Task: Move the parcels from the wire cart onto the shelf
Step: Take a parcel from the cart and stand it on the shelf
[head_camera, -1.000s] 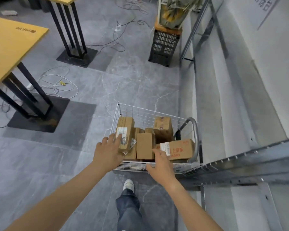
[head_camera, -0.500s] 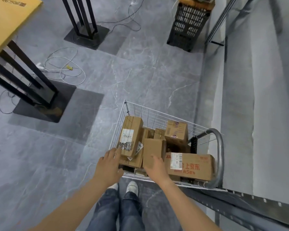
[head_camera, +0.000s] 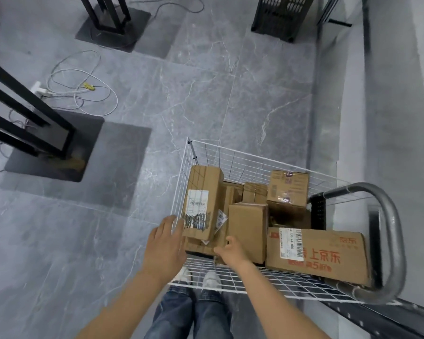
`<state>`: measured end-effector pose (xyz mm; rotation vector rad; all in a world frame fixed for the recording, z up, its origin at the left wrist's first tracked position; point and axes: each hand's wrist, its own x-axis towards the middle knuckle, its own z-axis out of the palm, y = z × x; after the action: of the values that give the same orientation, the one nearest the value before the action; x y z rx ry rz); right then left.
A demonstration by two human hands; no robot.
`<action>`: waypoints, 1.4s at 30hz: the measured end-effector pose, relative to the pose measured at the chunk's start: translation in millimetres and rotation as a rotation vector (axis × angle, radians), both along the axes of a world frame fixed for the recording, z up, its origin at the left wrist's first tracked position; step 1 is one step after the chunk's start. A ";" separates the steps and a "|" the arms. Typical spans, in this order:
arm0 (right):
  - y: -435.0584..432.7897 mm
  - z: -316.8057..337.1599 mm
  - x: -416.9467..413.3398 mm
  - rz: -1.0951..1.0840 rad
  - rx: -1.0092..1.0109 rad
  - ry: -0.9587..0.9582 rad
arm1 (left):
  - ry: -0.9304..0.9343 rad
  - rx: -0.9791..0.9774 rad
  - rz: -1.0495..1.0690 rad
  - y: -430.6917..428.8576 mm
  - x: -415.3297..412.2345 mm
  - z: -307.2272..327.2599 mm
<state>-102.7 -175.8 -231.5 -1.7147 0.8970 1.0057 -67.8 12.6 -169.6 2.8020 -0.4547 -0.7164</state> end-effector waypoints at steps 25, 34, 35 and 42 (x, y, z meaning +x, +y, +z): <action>25.6 -116.1 38.8 -0.761 0.363 0.078 | -0.161 -0.319 0.201 44.4 10.2 -55.1; 29.4 -117.1 43.1 -0.621 0.287 0.089 | -0.151 -0.325 0.225 50.5 5.2 -52.8; 28.5 -115.6 42.6 -0.607 0.292 0.089 | -0.158 -0.316 0.222 51.6 3.9 -53.4; 54.1 -116.5 48.3 -0.615 0.365 0.007 | -0.129 -0.294 0.229 57.9 -7.4 -55.2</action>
<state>-54.4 -121.7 -348.0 -1.0314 1.0782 0.6995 -75.3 70.6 -224.7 2.5733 -0.2316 -0.3868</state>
